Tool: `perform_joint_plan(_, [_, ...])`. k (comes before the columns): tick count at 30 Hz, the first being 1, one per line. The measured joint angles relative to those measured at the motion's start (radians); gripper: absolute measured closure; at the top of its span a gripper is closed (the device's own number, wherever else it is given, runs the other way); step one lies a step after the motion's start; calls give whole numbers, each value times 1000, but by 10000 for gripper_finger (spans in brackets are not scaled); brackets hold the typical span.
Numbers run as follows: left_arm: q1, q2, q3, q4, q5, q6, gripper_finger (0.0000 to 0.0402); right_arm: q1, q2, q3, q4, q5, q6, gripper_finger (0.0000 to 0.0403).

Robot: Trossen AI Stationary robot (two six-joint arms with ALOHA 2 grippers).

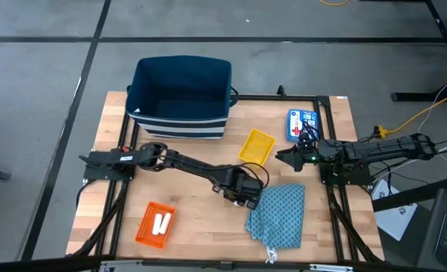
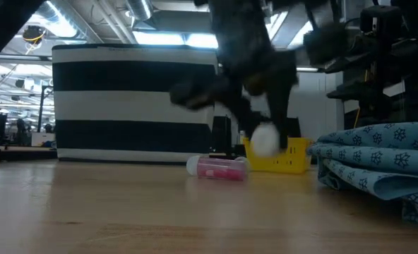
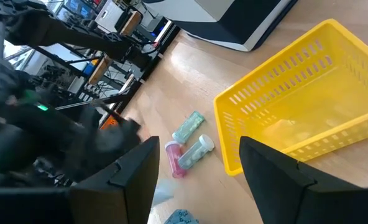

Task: Pick & place medical supplies in basket/bin
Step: Put the white gauze in the orange bin

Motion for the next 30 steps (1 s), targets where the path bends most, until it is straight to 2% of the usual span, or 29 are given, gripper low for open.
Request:
perform_joint_plan(7, [15, -150, 0, -63, -164, 104, 323, 0, 0, 0, 3, 10, 28, 179])
perform_joint_plan(14, [-5, -316, 0, -349, -337, 140, 324, 0, 0, 0, 5, 61, 87, 179])
perform_joint_plan(20, [-109, -434, 1, -512, -437, 0, 324, 0, 0, 0, 4, 86, 114, 179])
perform_joint_plan(26, [-263, -452, 0, -627, -457, -192, 328, 0, 0, 0, 7, 123, 128, 179])
perform_joint_plan(30, [-367, -453, -44, -626, -469, -350, 329, 0, 0, 0, 7, 124, 135, 179])
